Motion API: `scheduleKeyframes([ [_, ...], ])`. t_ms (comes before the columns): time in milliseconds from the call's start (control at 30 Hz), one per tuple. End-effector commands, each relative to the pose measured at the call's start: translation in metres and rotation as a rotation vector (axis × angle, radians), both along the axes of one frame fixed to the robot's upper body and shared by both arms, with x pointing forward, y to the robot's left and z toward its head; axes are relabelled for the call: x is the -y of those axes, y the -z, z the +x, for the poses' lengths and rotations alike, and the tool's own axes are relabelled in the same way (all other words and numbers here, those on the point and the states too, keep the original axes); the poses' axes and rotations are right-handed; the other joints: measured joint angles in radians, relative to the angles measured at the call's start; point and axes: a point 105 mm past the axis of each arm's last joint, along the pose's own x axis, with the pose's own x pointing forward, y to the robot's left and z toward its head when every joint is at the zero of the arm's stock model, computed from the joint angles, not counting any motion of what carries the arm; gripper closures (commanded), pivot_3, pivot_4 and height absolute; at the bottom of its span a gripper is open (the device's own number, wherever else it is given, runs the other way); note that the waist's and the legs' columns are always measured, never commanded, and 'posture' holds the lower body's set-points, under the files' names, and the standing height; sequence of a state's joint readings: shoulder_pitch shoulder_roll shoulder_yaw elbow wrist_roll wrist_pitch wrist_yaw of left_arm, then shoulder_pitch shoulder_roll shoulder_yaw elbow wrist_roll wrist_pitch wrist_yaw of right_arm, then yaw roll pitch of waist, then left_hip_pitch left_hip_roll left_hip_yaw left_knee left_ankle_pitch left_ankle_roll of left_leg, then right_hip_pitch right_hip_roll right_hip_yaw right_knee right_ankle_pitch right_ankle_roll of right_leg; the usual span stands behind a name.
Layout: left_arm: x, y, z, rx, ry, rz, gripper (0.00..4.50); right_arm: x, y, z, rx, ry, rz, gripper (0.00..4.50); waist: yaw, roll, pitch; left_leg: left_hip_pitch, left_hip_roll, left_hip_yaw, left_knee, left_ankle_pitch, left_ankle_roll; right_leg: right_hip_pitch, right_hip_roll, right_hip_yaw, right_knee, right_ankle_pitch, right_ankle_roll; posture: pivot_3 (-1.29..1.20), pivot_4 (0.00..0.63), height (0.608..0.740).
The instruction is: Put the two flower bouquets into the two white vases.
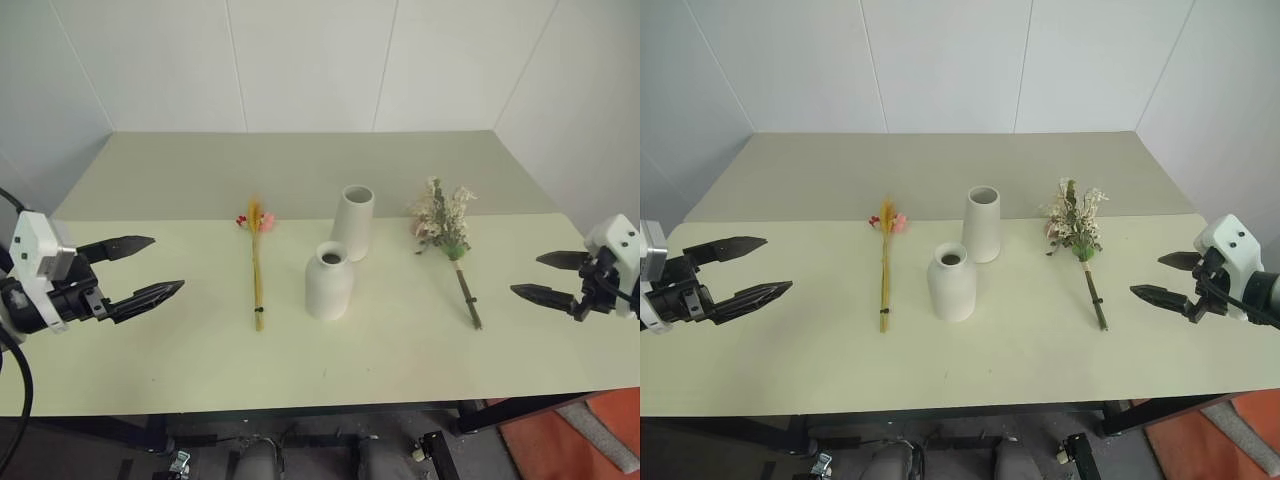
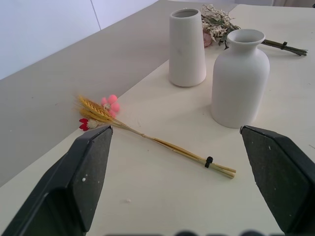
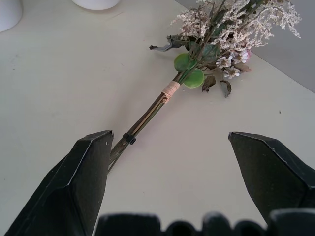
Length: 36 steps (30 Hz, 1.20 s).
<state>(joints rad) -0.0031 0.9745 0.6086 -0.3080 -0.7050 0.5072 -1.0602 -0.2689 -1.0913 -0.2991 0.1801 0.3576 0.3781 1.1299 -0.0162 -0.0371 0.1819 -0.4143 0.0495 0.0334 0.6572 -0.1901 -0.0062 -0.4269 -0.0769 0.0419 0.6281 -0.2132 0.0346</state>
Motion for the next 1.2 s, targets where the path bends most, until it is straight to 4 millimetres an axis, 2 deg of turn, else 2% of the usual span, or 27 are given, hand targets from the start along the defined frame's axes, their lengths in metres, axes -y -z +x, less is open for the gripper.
scheduleKeyframes([
  [33,0.000,-0.009,-0.001,0.031,0.001,0.019,0.00,0.001,-0.020,-0.002,0.063,0.003,-0.013,0.05,0.000,0.000,0.000,0.000,0.000,0.000,0.000,0.000,0.000,0.000,0.000,0.000,0.000,0.000,0.000,0.00,0.150,0.740],
  [433,0.001,-0.009,0.000,0.012,-0.009,0.010,0.00,0.003,-0.020,-0.001,0.047,0.020,-0.011,0.05,0.001,0.000,0.000,0.000,0.000,0.000,0.000,0.000,0.000,0.000,0.000,0.000,0.000,0.000,0.000,0.00,0.150,0.740],
  [533,0.003,-0.011,0.000,0.027,0.006,0.003,0.00,-0.001,-0.022,0.005,0.038,0.041,0.025,0.05,-0.001,0.000,0.000,0.000,0.000,0.000,0.000,0.000,0.000,0.000,0.000,0.000,0.000,0.000,0.000,0.00,0.150,0.740],
  [700,0.015,-0.019,0.001,0.061,0.066,-0.025,0.00,-0.016,-0.015,0.028,-0.083,0.095,0.051,0.05,-0.006,0.000,0.000,0.000,0.000,0.000,0.000,0.000,0.000,-0.001,0.000,0.000,0.000,0.000,-0.001,0.00,0.150,0.740],
  [833,0.018,-0.016,0.005,0.054,0.083,0.000,0.00,-0.027,-0.013,0.059,-0.137,0.196,0.066,0.05,-0.014,0.000,0.000,-0.001,0.000,0.000,0.000,0.000,0.000,-0.001,0.000,0.000,0.000,0.001,-0.001,0.00,0.150,0.740],
  [967,0.021,-0.012,0.005,0.045,0.099,0.011,0.00,-0.037,-0.006,0.081,-0.204,0.272,0.098,0.05,-0.017,0.000,0.000,-0.005,0.000,0.000,0.000,0.000,0.000,-0.005,0.000,0.000,0.000,0.001,-0.001,0.00,0.150,0.740],
  [1200,0.024,-0.009,0.001,0.045,0.103,0.000,0.00,-0.044,0.012,0.101,-0.268,0.358,0.098,0.05,-0.017,0.000,0.000,-0.012,0.000,0.000,0.000,0.000,0.000,-0.012,0.001,0.000,0.001,0.008,-0.001,0.00,0.150,0.740],
])
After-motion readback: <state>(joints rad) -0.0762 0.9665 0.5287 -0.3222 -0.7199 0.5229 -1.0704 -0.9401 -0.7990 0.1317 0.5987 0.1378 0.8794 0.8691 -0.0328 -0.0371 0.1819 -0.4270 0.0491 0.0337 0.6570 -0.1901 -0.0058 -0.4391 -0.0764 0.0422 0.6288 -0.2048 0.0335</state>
